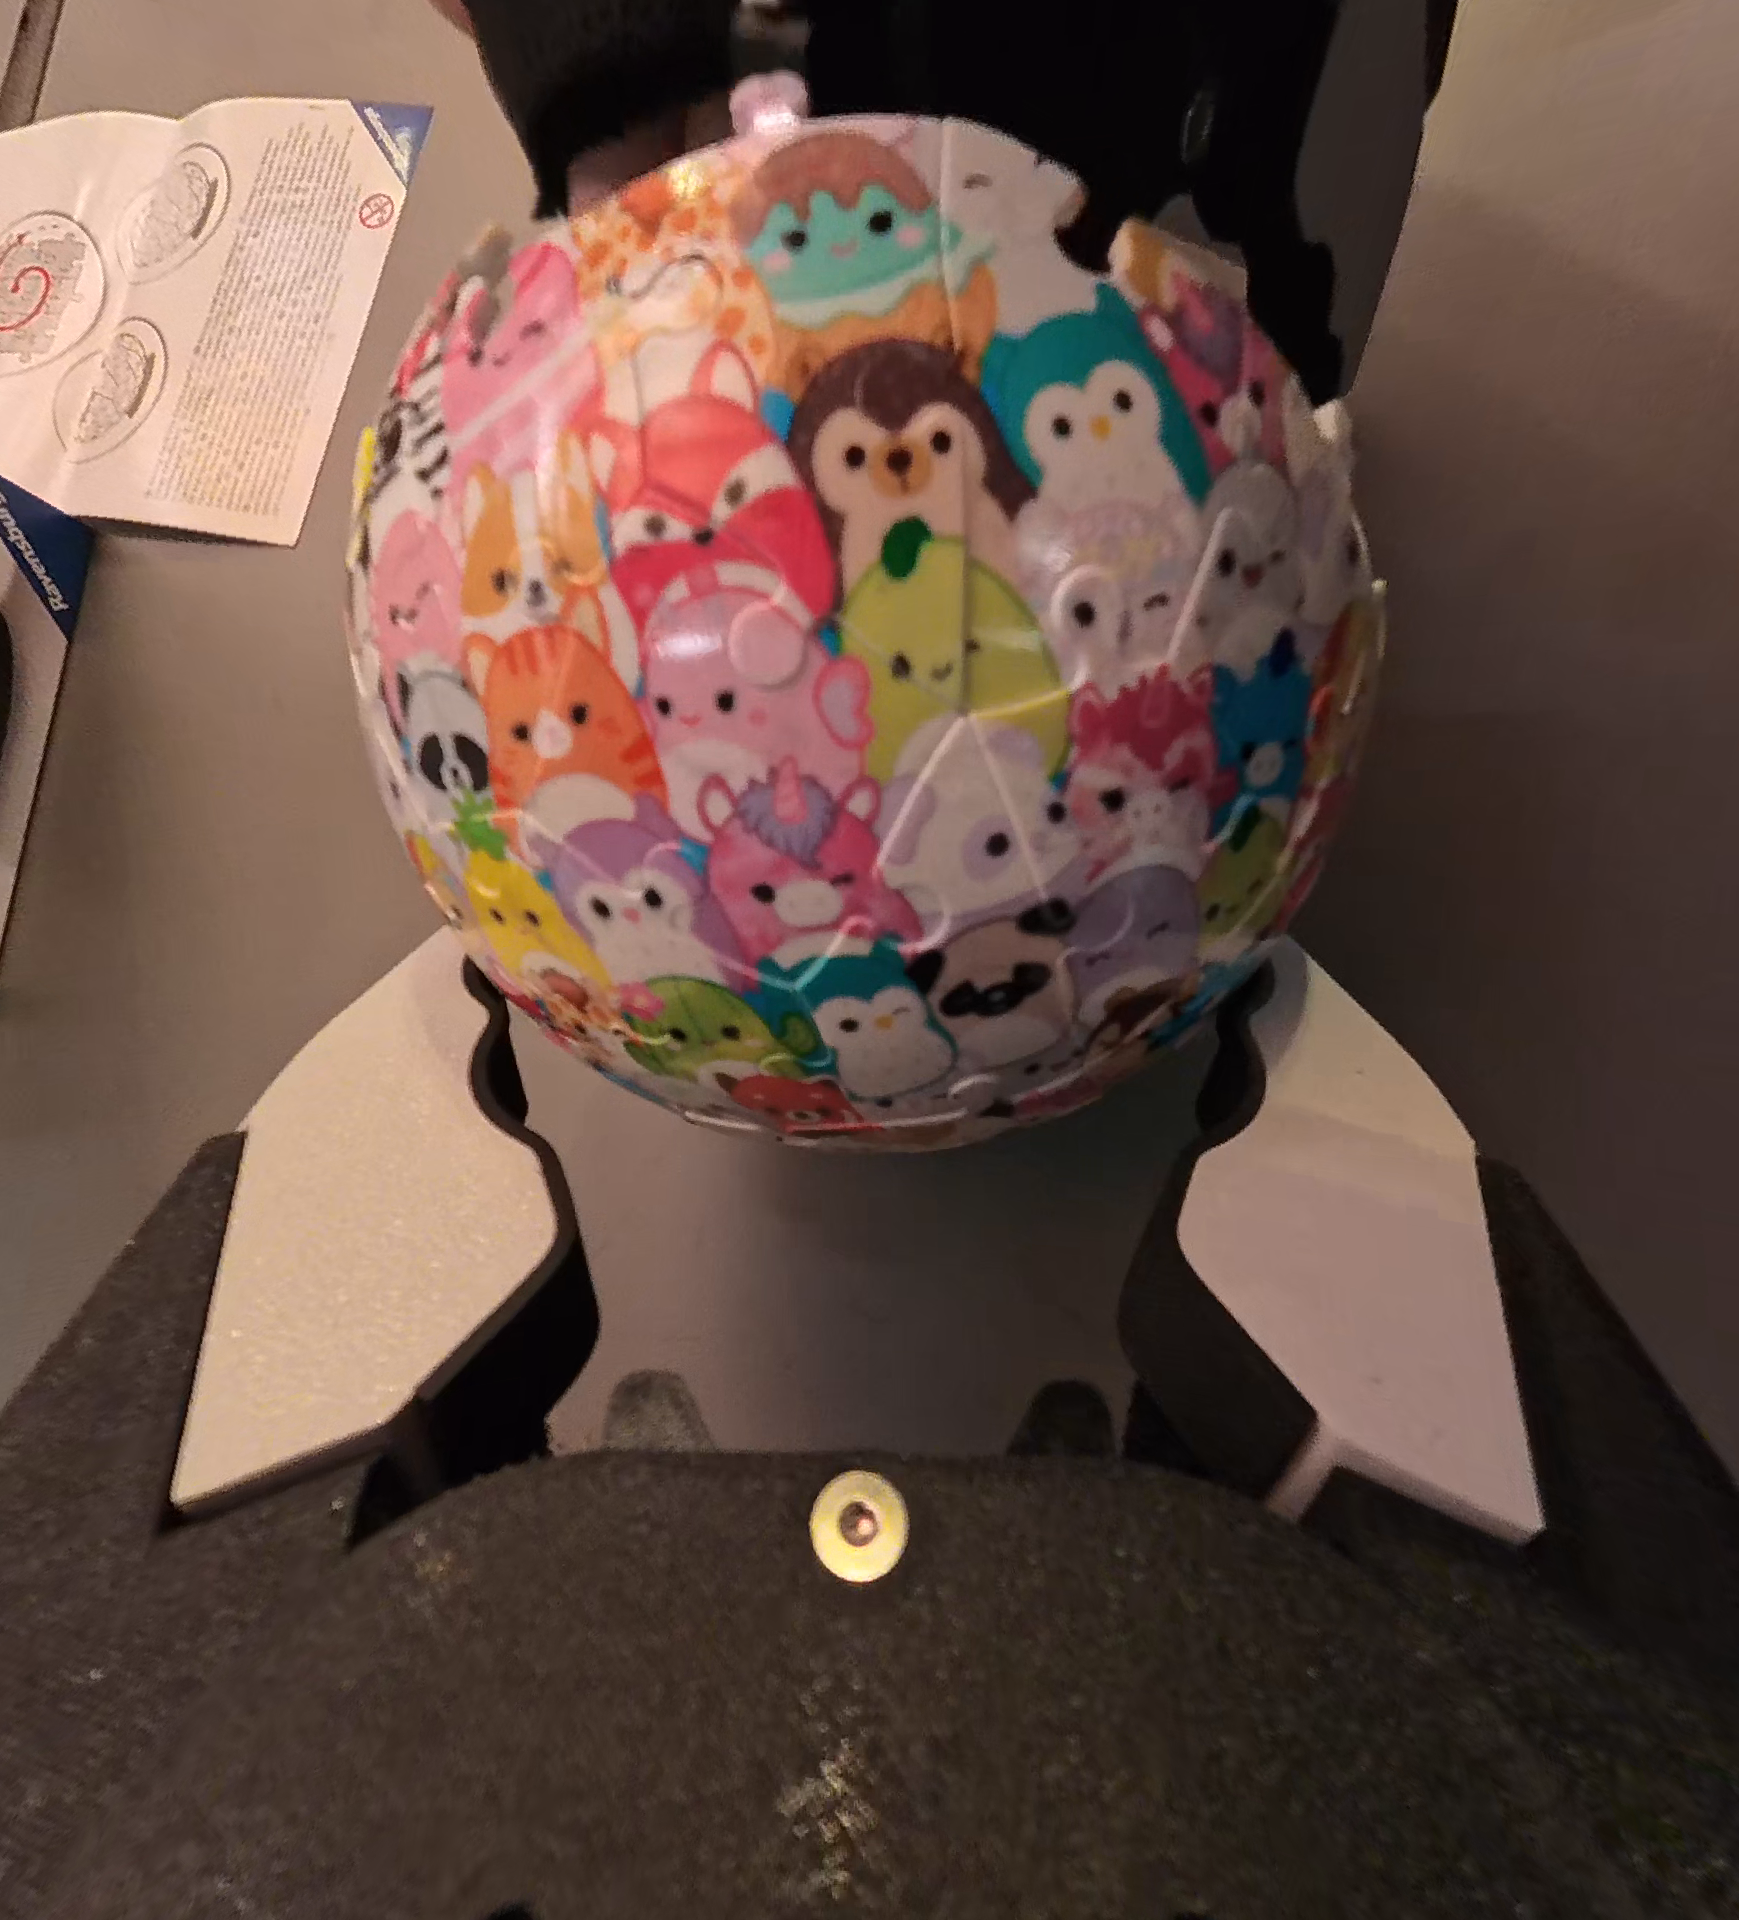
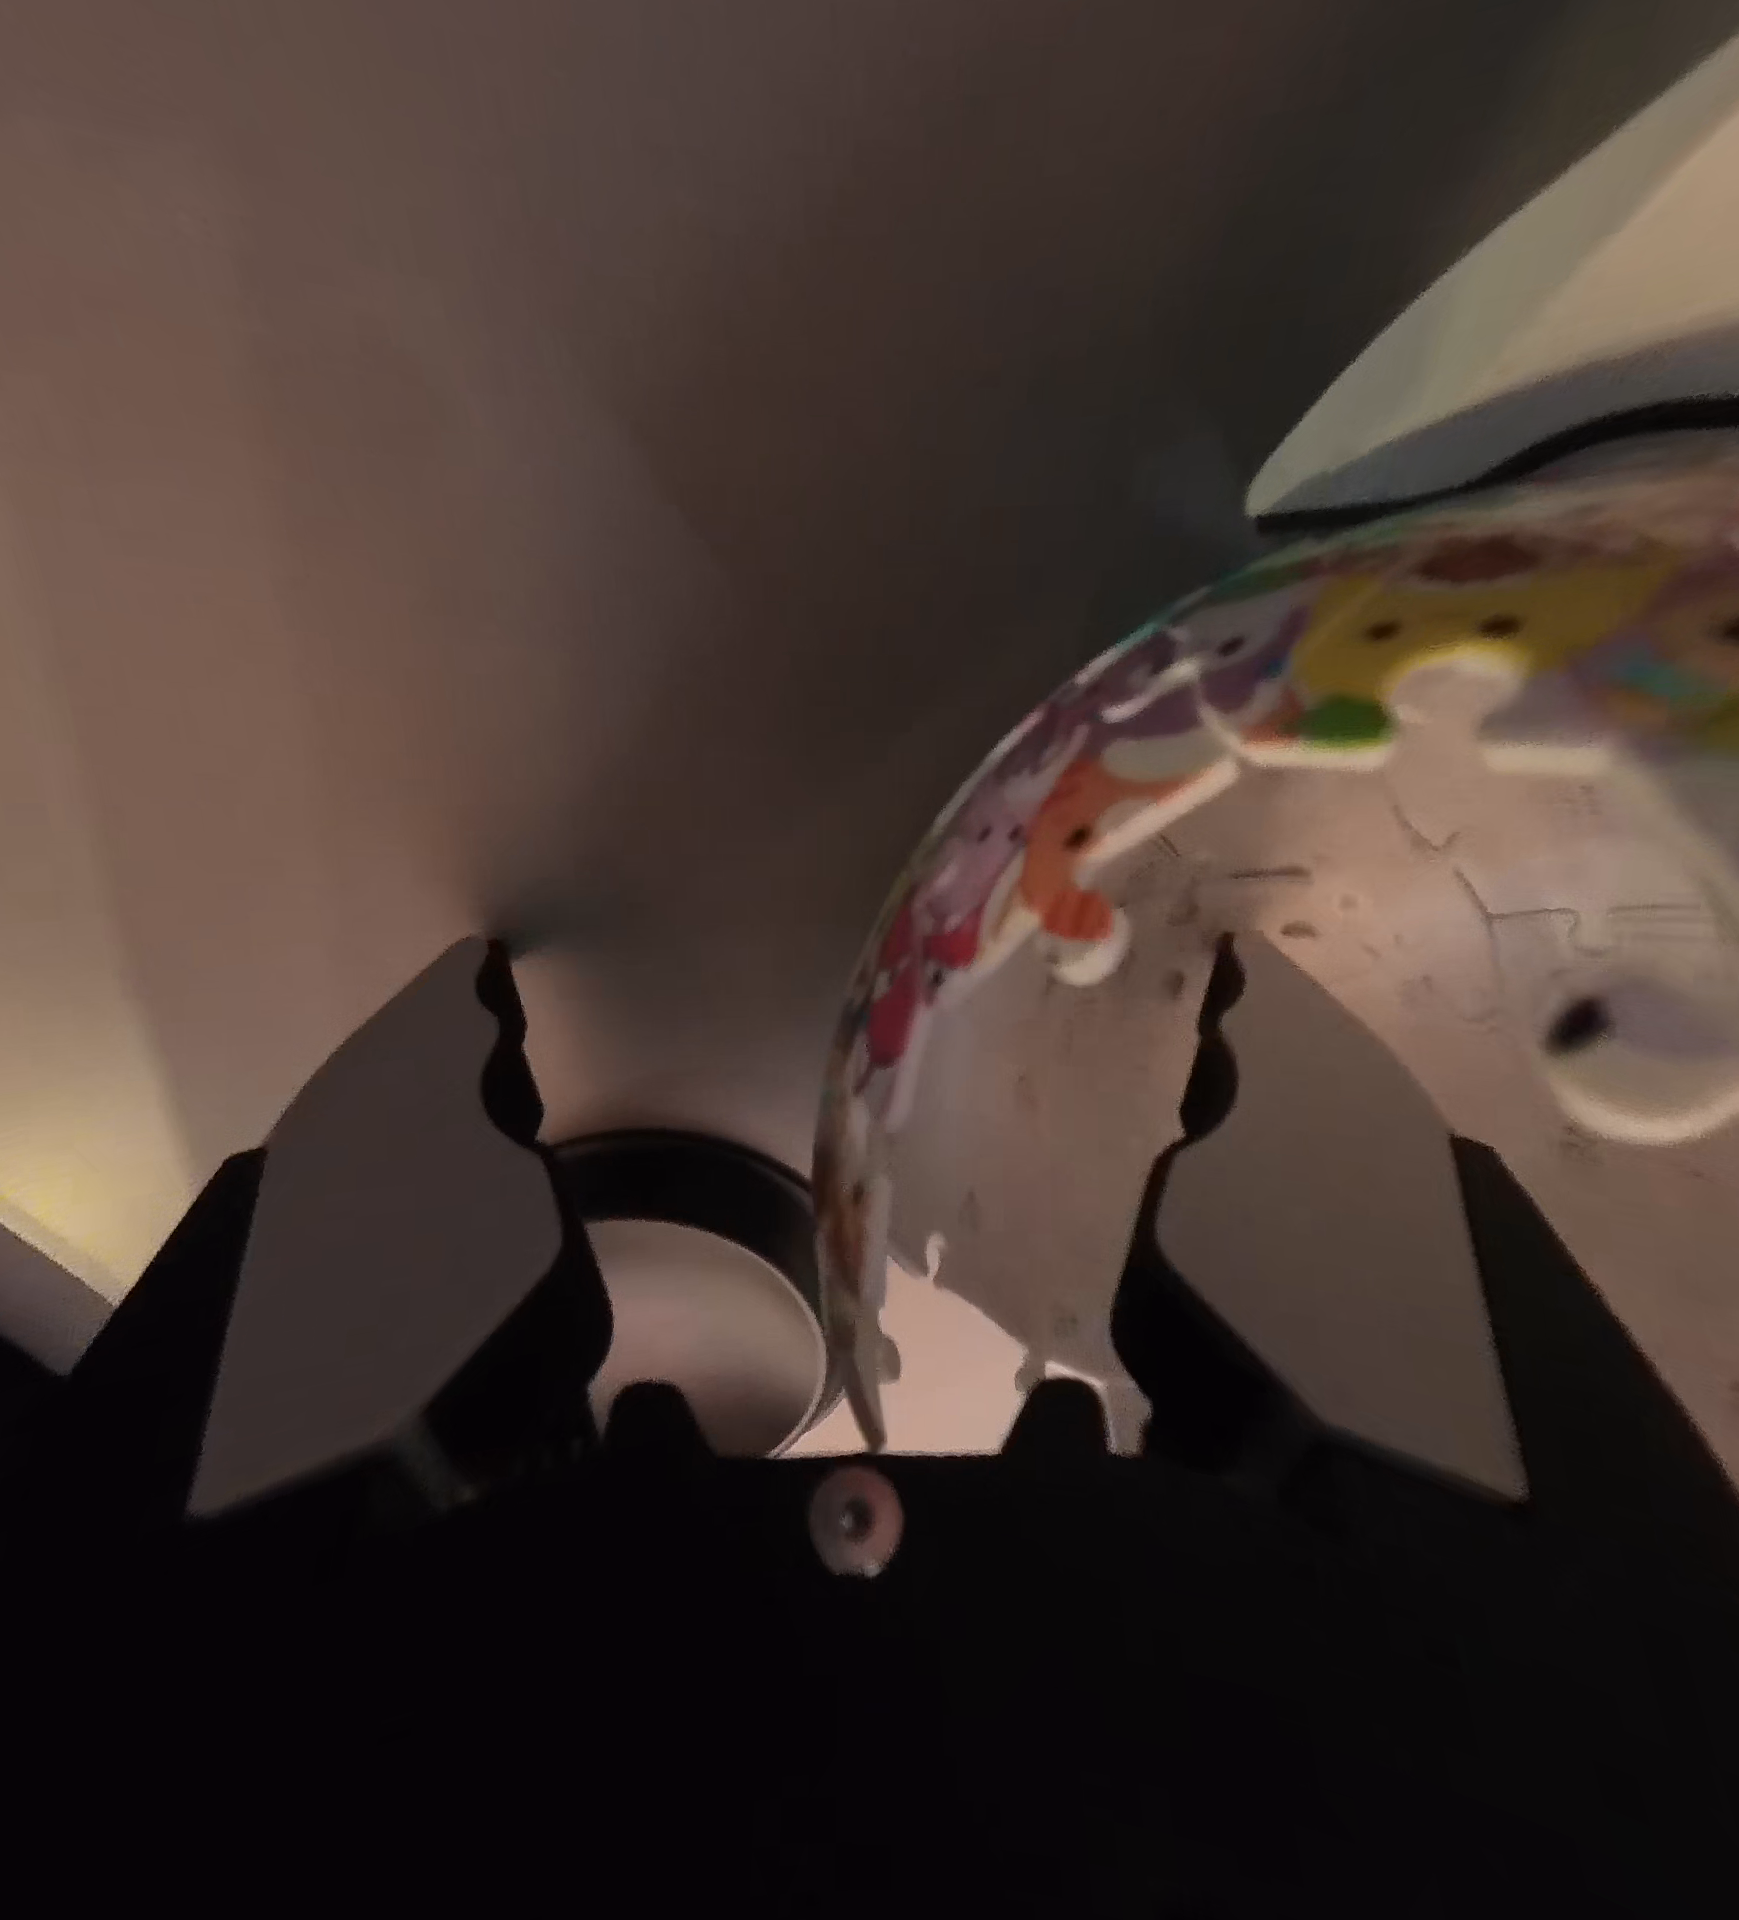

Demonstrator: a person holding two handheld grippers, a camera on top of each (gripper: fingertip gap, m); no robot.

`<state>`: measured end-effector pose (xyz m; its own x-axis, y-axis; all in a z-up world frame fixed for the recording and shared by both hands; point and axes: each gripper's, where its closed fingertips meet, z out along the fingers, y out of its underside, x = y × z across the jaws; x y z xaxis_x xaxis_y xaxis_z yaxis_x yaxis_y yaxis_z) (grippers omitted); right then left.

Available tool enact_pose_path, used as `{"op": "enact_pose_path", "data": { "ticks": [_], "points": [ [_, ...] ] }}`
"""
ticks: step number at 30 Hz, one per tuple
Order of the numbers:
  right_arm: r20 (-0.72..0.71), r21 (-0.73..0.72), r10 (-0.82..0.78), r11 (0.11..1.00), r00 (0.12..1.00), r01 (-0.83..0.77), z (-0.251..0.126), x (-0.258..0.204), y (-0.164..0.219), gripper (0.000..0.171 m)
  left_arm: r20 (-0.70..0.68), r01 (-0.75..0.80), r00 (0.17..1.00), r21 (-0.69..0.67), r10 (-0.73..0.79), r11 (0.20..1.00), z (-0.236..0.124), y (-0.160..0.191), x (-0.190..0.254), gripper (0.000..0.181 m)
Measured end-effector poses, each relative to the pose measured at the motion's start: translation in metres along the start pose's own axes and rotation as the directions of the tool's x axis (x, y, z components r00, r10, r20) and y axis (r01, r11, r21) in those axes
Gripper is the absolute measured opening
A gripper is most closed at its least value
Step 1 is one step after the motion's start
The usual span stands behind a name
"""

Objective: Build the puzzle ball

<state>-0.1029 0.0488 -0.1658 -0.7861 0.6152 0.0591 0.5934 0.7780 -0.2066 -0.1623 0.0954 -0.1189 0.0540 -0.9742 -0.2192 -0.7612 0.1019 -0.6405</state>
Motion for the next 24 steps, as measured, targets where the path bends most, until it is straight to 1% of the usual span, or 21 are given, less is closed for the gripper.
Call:
{"op": "enact_pose_path", "data": {
  "ticks": [9, 11, 14, 17, 20, 24],
  "points": [
    [0.031, 0.036, -0.008, 0.999, 0.999, 0.007, -0.001, -0.004, -0.008, 0.122, 0.003, -0.008, 1.000, -0.001, 0.008, 1.000, 0.001, 0.000, -0.001, 0.128],
    [0.043, 0.035, -0.006, 0.999, 0.999, 0.004, -0.004, -0.006, -0.008, 0.117, 0.009, -0.010, 1.000, -0.008, 0.010, 1.000, 0.001, 0.001, -0.002, 0.128],
    [0.055, 0.039, -0.010, 0.999, 0.998, 0.008, -0.006, -0.011, -0.008, 0.114, 0.012, -0.010, 1.000, -0.016, 0.010, 1.000, 0.002, 0.003, -0.003, 0.128],
    [0.057, 0.065, -0.019, 0.998, 0.998, 0.015, -0.011, -0.015, -0.012, 0.106, 0.010, -0.004, 1.000, -0.006, 0.004, 1.000, 0.002, 0.002, -0.003, 0.128],
    [0.078, 0.092, 0.007, 0.996, 0.997, -0.014, -0.017, -0.017, -0.014, 0.097, 0.012, -0.002, 1.000, -0.003, 0.002, 1.000, 0.003, 0.001, -0.003, 0.127],
    [0.096, 0.121, 0.024, 0.992, 0.995, -0.035, -0.019, -0.019, -0.015, 0.093, 0.014, -0.009, 1.000, -0.008, 0.009, 1.000, 0.004, 0.001, -0.003, 0.127]
  ]
}}
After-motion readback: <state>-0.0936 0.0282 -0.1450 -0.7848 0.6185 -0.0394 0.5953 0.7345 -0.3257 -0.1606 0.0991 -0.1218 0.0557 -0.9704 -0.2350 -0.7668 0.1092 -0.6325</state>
